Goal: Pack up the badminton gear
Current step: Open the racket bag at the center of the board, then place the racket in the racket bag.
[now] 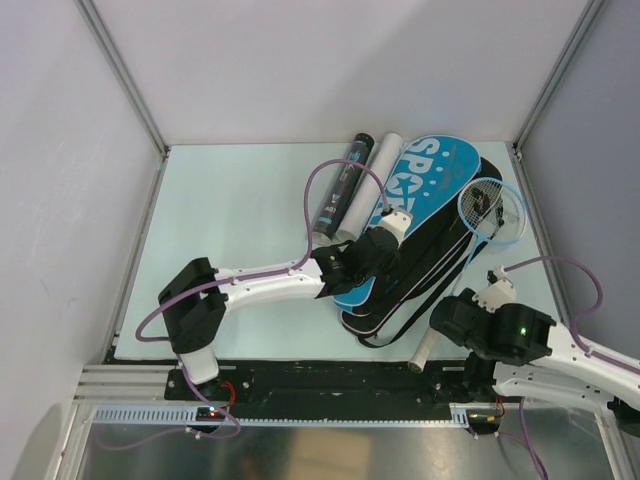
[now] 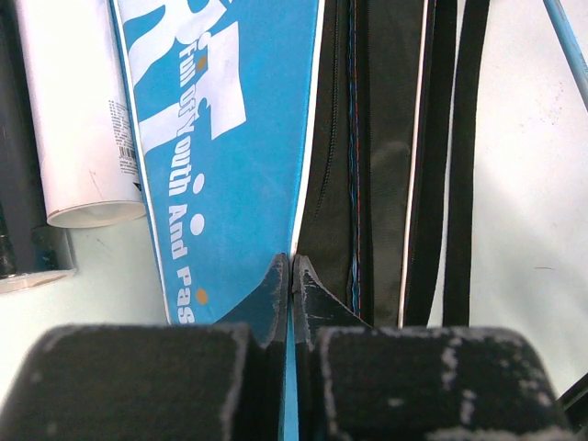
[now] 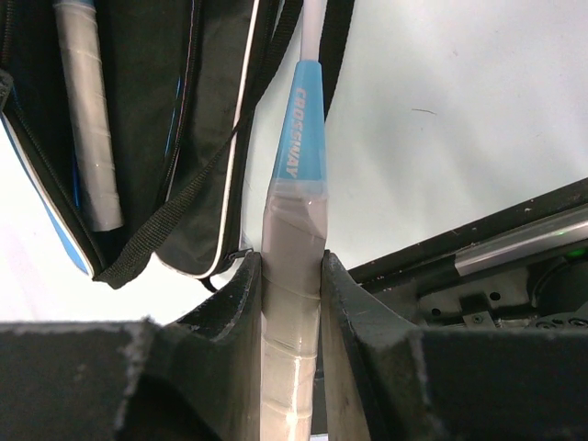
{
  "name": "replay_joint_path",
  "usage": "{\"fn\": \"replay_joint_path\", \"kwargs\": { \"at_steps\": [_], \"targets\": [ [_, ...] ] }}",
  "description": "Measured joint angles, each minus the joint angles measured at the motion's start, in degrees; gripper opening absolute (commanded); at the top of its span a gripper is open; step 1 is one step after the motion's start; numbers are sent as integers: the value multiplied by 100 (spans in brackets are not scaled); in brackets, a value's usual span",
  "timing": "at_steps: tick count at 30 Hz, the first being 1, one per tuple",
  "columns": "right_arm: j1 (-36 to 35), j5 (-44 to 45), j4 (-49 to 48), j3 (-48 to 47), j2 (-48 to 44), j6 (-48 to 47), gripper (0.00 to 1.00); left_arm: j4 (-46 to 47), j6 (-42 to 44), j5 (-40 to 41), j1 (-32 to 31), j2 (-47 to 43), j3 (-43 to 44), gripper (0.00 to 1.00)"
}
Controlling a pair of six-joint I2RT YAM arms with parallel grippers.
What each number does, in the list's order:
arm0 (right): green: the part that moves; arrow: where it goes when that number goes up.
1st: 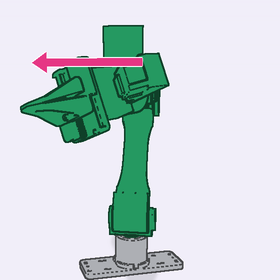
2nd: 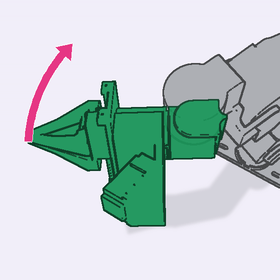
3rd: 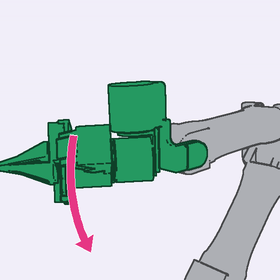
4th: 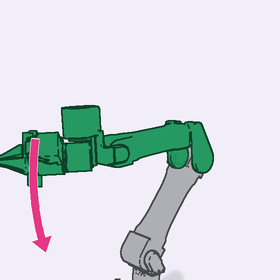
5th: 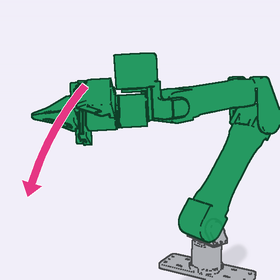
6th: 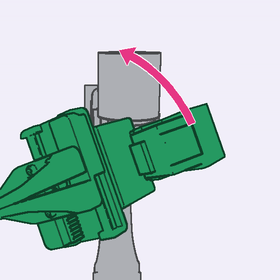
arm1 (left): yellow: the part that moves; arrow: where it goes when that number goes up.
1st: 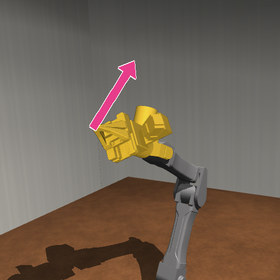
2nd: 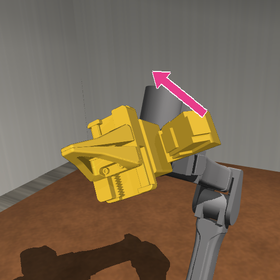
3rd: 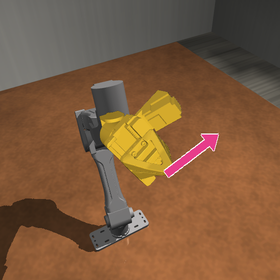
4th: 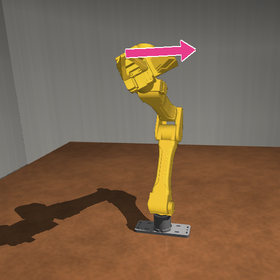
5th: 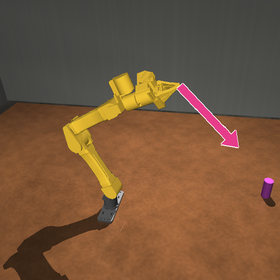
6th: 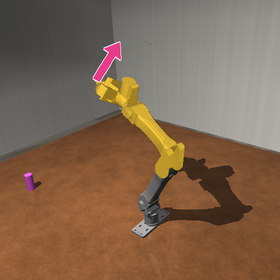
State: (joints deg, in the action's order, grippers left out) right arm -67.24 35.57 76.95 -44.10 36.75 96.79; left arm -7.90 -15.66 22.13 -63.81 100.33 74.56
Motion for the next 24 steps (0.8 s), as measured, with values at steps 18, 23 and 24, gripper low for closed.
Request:
{"fn": "replay_joint_path", "kwargs": {
  "at_steps": [18,23,24],
  "targets": [
    [2,-20,7,-127,750,-431,0,2,-116,-55,26,0,4,0],
    [-28,-114,22,-129,955,-619,0,11,-232,-225,26,0,4,0],
    [-66,-120,26,-129,988,-629,0,20,-247,-273,31,0,4,0]
  ]
}}
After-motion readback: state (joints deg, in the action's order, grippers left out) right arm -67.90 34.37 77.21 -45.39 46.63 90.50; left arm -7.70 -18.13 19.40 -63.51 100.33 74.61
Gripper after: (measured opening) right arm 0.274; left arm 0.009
